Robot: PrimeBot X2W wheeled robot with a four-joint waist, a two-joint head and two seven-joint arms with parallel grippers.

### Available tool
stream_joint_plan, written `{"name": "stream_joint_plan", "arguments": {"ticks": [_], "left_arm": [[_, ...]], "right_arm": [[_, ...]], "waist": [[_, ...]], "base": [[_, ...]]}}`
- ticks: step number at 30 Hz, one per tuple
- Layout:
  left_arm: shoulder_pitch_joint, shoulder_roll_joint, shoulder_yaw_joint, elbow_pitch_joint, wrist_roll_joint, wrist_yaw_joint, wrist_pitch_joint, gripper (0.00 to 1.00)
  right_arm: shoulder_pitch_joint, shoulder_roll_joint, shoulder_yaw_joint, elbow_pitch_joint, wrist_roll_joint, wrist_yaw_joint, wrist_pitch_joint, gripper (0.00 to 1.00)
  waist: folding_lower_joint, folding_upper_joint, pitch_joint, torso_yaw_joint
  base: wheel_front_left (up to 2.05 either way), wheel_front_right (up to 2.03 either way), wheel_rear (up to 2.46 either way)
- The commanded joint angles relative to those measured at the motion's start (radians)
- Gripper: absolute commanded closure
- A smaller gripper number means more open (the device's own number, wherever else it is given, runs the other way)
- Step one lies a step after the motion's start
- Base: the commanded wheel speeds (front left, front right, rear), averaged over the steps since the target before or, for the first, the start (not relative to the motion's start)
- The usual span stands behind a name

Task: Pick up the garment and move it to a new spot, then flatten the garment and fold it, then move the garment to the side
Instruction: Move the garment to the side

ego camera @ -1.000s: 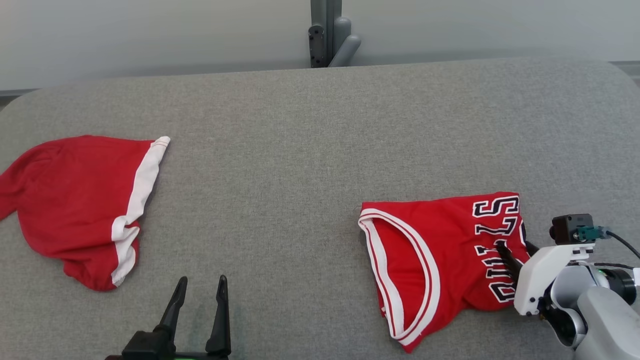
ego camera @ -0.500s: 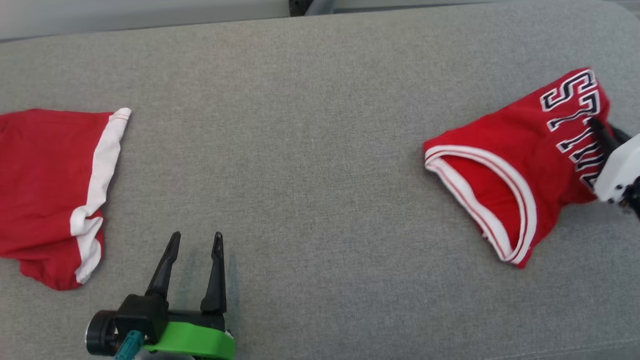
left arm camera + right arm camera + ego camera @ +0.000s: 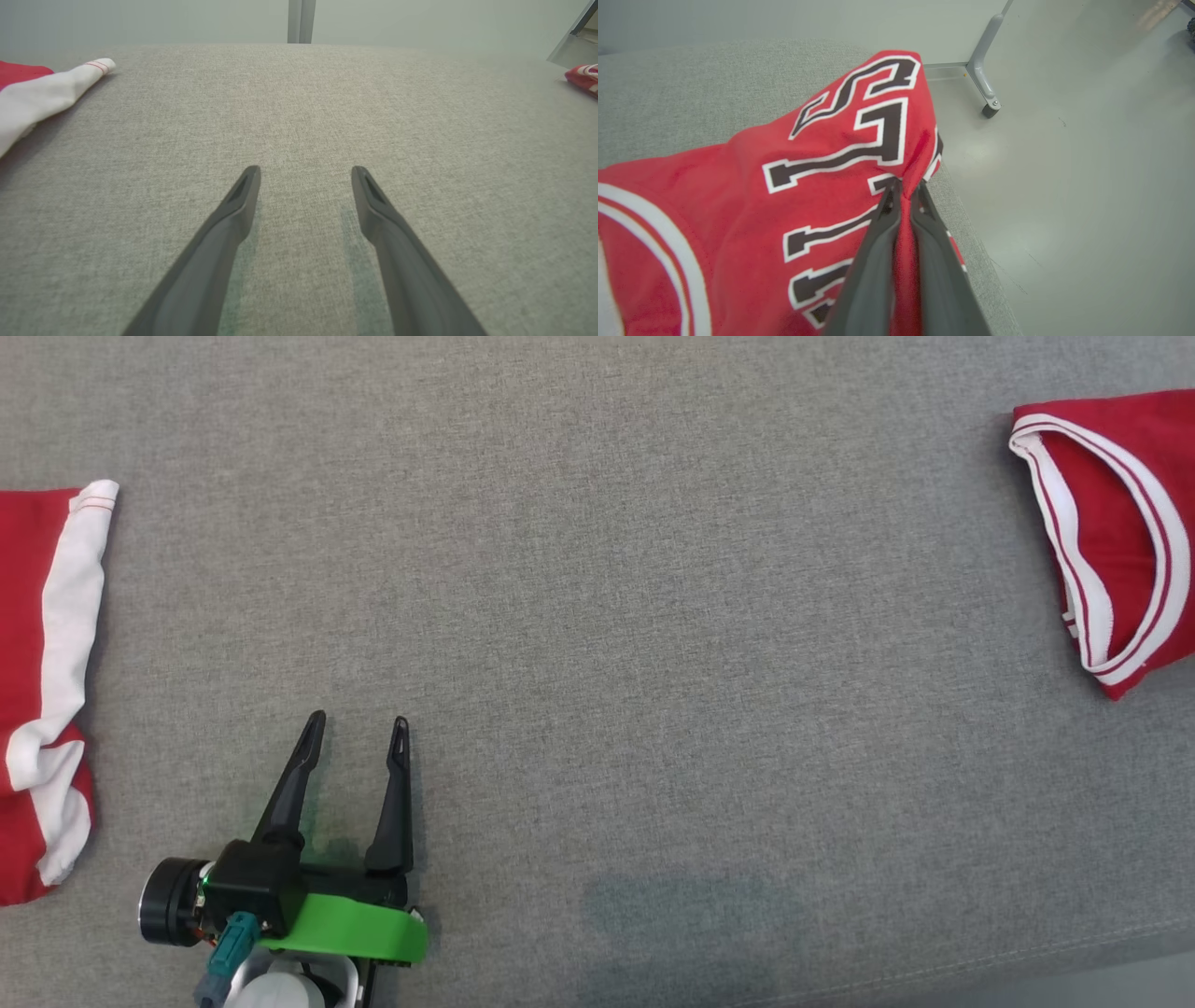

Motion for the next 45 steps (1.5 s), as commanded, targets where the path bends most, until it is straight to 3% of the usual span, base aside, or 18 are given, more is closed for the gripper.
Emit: {"name": "stream_joint_plan", "arguments": {"ticks": [1, 2, 3, 4, 10, 17, 19, 26, 27, 30, 38, 45], "left_arm": [[-0.017, 0.004, 0.005, 0.001, 0.008, -0.003, 0.000, 0.00], [-0.018, 0.004, 0.004, 0.001, 0.009, -0.004, 0.000, 0.00], [-0.019, 0.004, 0.004, 0.002, 0.011, -0.005, 0.000, 0.00], [-0.019, 0.004, 0.005, 0.004, 0.012, -0.005, 0.000, 0.00], [0.002, 0.004, -0.004, 0.009, -0.018, 0.015, 0.000, 0.00], [0.054, 0.004, -0.016, 0.013, -0.064, 0.043, 0.000, 0.00], [0.069, 0.003, -0.020, 0.013, -0.076, 0.048, 0.000, 0.00], [0.109, 0.003, -0.020, 0.018, -0.110, 0.057, 0.000, 0.00], [0.124, 0.003, -0.009, 0.021, -0.118, 0.061, 0.000, 0.00], [0.136, 0.003, -0.003, 0.029, -0.120, 0.056, 0.000, 0.00], [0.151, 0.003, -0.004, 0.051, -0.123, 0.050, 0.000, 0.00], [0.156, 0.003, 0.006, 0.076, -0.126, 0.045, 0.000, 0.00]], "right_arm": [[-0.013, -0.002, -0.004, 0.001, -0.011, -0.001, -0.012, 1.00], [-0.025, -0.006, -0.011, 0.015, -0.042, -0.002, -0.037, 1.00], [-0.034, -0.002, -0.013, 0.023, -0.064, -0.001, -0.067, 0.59], [-0.042, 0.005, -0.022, 0.037, -0.089, -0.002, -0.100, 0.00], [-0.055, 0.066, -0.056, 0.106, -0.203, -0.001, -0.227, 0.00], [0.054, 0.139, -0.105, -0.010, -0.273, -0.001, -0.365, 0.00], [0.122, 0.159, -0.129, -0.095, -0.291, -0.001, -0.372, 0.00], [0.529, 0.302, -0.232, -0.636, -0.302, -0.002, -0.372, 0.00], [0.642, 0.350, -0.241, -0.745, -0.308, -0.001, -0.372, 0.00], [0.776, 0.405, -0.218, -0.832, -0.339, -0.001, -0.372, 0.00], [0.921, 0.520, -0.154, -0.883, -0.351, -0.001, -0.372, 0.00], [0.972, 0.572, -0.148, -0.851, -0.364, -0.001, -0.372, 0.00]], "waist": [[-0.0002, 0.0106, 0.013, -0.005], [-0.0002, 0.0106, 0.013, -0.001], [-0.0002, 0.0106, 0.013, 0.003], [-0.0002, 0.0106, 0.011, 0.006], [-0.0002, 0.0106, -0.023, 0.019], [-0.0002, 0.0106, -0.127, 0.020], [-0.0002, 0.0106, -0.164, 0.023], [-0.0002, 0.0106, -0.275, 0.060], [-0.0002, 0.0106, -0.296, 0.066], [-0.0002, 0.0106, -0.319, 0.074], [-0.0002, 0.0106, -0.375, 0.086], [-0.0002, 0.0106, -0.407, 0.095]], "base": [[0.00, 0.00, 0.00], [0.00, 0.00, 0.00], [0.00, 0.00, 0.00], [0.00, 0.00, 0.00], [0.00, 0.00, 0.00], [0.00, 0.00, 0.00], [0.00, 0.00, 0.00], [0.00, 0.00, 0.00], [0.00, 0.00, 0.00], [0.00, 0.00, 0.00], [0.00, 0.00, 0.00], [0.00, 0.00, 0.00]]}}
